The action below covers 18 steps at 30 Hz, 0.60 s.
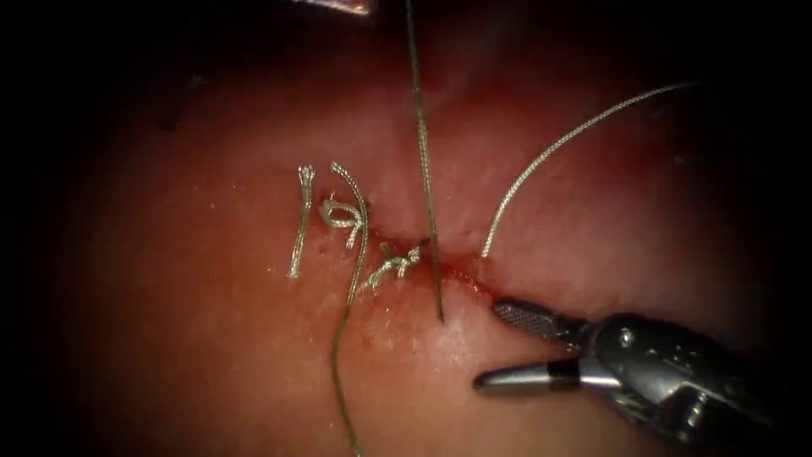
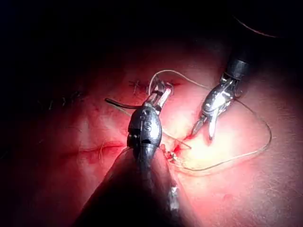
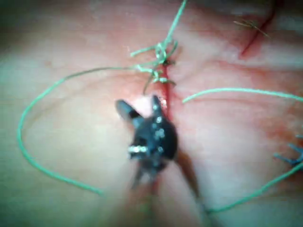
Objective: Wound Closure
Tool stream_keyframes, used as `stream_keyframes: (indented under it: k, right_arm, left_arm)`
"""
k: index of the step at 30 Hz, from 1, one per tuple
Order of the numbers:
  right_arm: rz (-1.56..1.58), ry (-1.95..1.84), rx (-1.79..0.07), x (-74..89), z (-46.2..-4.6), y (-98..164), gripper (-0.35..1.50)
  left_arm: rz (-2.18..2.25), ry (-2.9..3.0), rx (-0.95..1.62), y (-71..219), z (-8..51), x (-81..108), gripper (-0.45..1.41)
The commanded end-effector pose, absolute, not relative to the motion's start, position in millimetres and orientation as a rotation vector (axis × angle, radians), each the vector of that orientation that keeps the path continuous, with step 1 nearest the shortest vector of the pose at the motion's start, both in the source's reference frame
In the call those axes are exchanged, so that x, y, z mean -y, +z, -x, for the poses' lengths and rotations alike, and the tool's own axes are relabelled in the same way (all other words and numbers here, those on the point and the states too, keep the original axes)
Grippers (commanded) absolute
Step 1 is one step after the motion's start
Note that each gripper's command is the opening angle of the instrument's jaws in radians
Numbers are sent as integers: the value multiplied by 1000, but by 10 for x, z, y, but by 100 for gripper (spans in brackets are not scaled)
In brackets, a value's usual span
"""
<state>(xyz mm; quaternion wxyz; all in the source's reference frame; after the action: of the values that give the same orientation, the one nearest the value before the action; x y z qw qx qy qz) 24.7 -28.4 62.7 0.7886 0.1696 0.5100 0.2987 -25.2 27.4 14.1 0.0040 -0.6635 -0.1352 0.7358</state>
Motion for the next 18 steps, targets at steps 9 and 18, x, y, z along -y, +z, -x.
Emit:
stream_keyframes:
  k: [9,18]
  right_arm:
    - [-314,638,-1055,298,-292,683,71]
    - [-305,599,-969,308,-290,709,32]
  left_arm:
    - [2103,2281,360,133,250,-283,-45]
    - [2128,2273,353,118,243,-285,-45]
